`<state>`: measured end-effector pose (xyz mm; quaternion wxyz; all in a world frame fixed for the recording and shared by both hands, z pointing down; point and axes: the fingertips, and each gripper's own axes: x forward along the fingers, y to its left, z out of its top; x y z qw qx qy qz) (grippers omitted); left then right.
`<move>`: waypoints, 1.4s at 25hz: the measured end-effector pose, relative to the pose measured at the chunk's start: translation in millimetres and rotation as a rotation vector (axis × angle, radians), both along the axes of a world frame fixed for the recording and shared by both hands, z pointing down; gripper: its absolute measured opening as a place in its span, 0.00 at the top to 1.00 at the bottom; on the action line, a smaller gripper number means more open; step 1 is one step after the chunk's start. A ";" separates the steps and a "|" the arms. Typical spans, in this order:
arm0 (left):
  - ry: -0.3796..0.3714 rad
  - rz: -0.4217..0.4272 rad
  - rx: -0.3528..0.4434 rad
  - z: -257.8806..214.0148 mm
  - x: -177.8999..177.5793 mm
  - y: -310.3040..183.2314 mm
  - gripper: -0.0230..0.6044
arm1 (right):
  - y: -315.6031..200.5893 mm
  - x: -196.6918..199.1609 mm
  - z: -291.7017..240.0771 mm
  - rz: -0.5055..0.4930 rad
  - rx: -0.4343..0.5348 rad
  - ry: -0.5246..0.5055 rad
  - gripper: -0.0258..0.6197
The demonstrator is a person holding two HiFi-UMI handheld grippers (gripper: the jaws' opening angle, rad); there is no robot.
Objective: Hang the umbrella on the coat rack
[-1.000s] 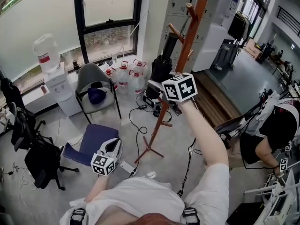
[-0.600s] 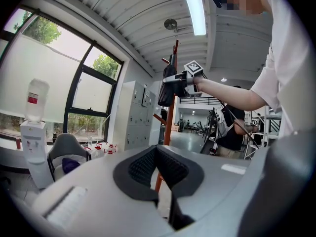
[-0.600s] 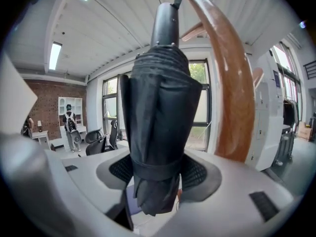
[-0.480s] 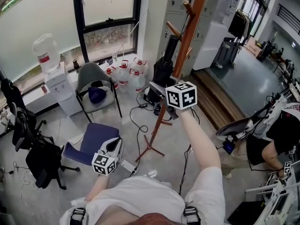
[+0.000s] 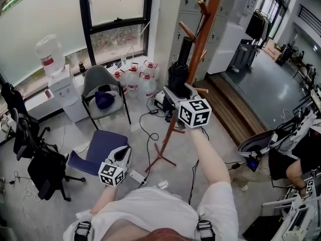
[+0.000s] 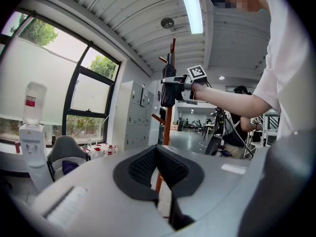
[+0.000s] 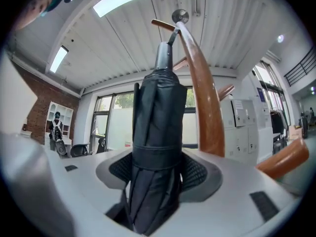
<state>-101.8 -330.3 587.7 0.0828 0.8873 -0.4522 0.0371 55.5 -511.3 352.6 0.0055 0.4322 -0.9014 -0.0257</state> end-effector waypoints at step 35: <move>-0.033 -0.046 0.123 -47.1 -17.9 -14.7 0.95 | 80.4 49.3 9.7 0.174 0.115 -0.018 0.44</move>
